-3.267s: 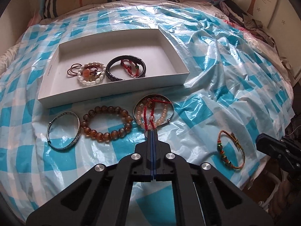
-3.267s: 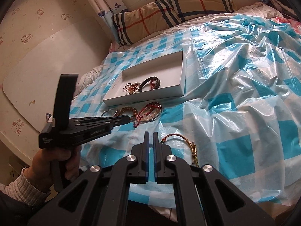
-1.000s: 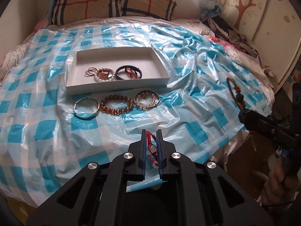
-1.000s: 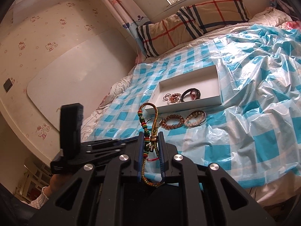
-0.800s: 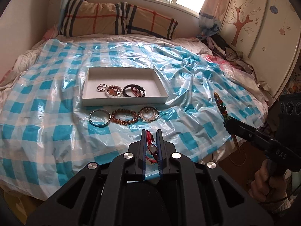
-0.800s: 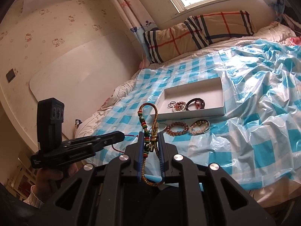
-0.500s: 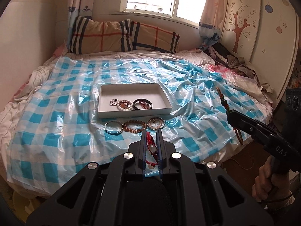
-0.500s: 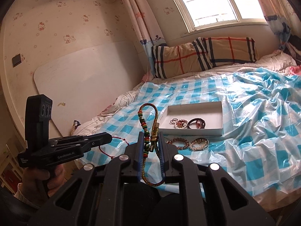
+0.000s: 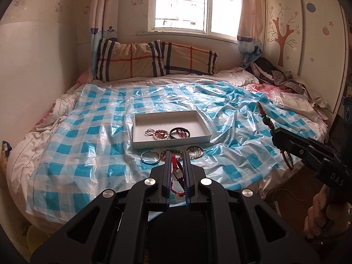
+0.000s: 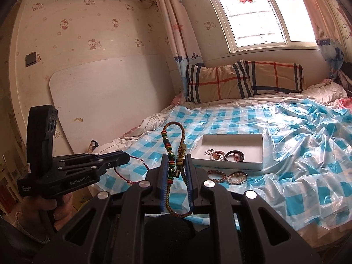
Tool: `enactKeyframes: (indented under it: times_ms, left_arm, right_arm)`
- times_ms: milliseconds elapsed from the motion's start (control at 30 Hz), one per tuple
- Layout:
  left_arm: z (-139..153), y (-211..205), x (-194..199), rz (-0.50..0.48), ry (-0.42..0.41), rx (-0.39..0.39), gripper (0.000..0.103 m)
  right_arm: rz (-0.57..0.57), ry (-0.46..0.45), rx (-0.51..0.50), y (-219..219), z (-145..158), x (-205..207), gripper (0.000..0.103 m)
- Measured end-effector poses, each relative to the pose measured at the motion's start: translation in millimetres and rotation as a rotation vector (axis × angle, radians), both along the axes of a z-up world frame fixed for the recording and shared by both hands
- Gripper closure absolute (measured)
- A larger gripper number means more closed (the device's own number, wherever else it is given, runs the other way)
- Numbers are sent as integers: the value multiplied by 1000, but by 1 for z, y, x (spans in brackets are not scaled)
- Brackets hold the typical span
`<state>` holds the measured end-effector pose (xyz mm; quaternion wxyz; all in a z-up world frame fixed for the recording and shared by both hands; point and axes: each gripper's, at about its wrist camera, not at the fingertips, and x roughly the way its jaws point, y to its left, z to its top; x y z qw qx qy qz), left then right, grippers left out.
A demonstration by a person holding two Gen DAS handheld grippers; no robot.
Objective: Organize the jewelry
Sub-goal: 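Carry the gold braided and red string bracelets in both tools over the tray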
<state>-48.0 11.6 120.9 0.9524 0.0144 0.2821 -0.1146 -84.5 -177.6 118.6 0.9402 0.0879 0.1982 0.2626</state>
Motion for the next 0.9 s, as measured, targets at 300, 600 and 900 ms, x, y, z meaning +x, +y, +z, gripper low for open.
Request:
enactKeyframes:
  times_ms: [300,600,900]
  left_arm:
    - [8,2,-16,8,-38,10,94]
    - [6,4,-16,15,-34,5,94]
    - [-14,26,7,61,33,-24,94]
  right_arm:
    - [-4,-40,-13,3,7,-15,87]
    - [0,-47,-32,8,7,-16,84]
    - [96,311,-166,18,-86,29,48]
